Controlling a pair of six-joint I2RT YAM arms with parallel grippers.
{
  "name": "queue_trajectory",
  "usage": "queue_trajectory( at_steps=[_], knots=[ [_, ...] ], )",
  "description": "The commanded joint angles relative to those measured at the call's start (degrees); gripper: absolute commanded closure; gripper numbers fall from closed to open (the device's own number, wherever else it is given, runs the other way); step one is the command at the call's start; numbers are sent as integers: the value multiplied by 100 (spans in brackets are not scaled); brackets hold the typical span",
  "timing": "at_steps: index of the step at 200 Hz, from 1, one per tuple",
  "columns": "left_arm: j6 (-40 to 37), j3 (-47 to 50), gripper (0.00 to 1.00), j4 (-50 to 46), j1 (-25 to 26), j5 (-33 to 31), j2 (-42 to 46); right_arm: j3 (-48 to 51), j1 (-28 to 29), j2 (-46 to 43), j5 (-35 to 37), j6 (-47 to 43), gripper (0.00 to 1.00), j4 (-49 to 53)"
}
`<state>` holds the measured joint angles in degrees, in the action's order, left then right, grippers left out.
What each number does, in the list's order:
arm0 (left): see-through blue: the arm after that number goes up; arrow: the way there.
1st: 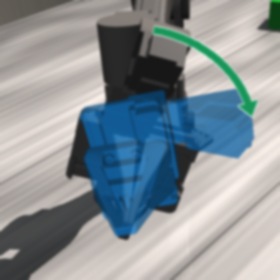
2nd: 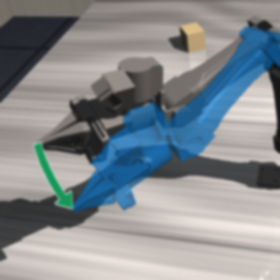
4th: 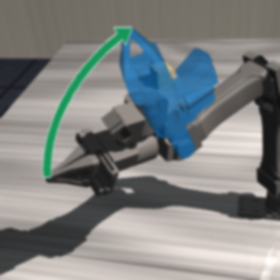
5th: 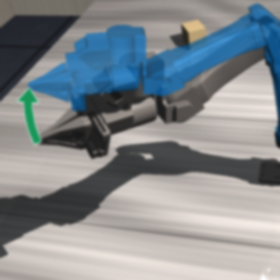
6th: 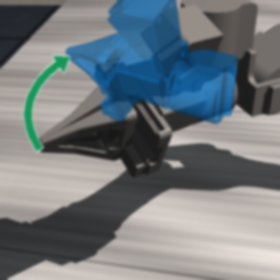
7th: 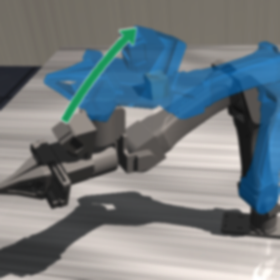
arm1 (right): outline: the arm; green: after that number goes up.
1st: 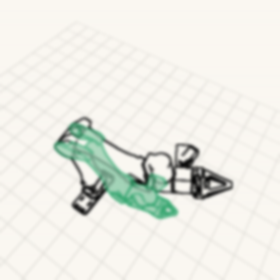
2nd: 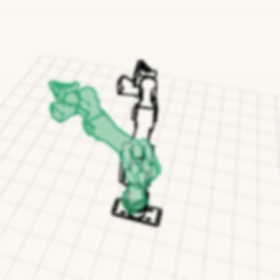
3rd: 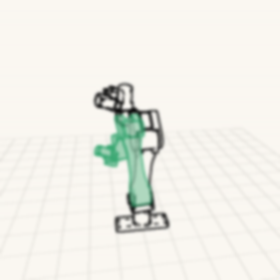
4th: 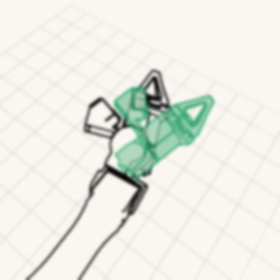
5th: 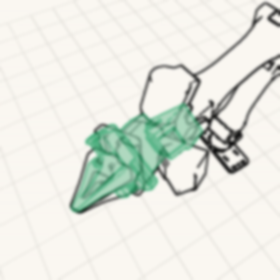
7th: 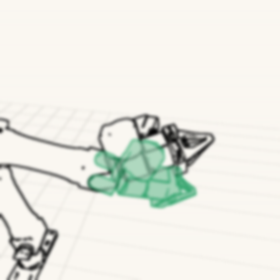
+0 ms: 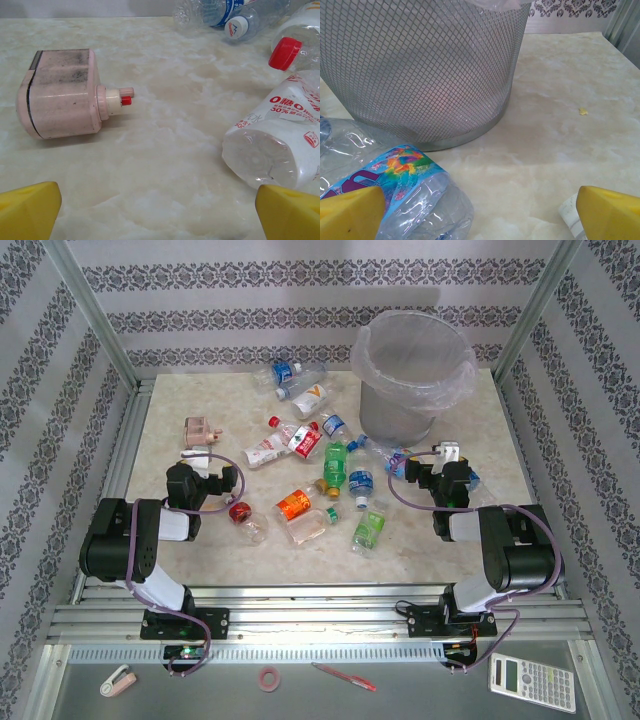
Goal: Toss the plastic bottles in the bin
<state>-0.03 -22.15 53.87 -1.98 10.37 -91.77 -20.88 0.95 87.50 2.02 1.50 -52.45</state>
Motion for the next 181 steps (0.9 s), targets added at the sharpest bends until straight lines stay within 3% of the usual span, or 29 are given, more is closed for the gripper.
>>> queue_trajectory(
  at_steps=[1, 86, 99, 114, 127, 148, 161, 181],
  knots=[
    [-111, 44, 0, 99, -28, 99, 70, -98, -25, -29, -106, 9, 2, -29],
    [-93, 43, 0, 123, -36, 97, 84, -81, -43, -67, -133, 30, 2, -79],
    [-126, 88, 0, 3, -29, 115, 339, -82, 140, -397, 188, -88, 2, 190],
    [-40, 18, 0, -842, -22, -50, 1090, -222, 336, -1095, 603, -46, 2, 1241],
    [192, -135, 0, -1815, -22, -103, 1849, -538, 403, -1796, 659, 337, 2, 2732],
    [800, -413, 0, -3195, 28, -98, 2924, -761, 576, -2732, 734, 1013, 2, 4144],
    [1245, -614, 0, -3984, 79, -129, 3505, -900, 697, -3181, 497, 1309, 2, 4834],
    [1780, -1039, 0, -5135, 196, -91, 4269, -1408, 932, -3620, 736, 1846, 2, 6329]
  ],
)
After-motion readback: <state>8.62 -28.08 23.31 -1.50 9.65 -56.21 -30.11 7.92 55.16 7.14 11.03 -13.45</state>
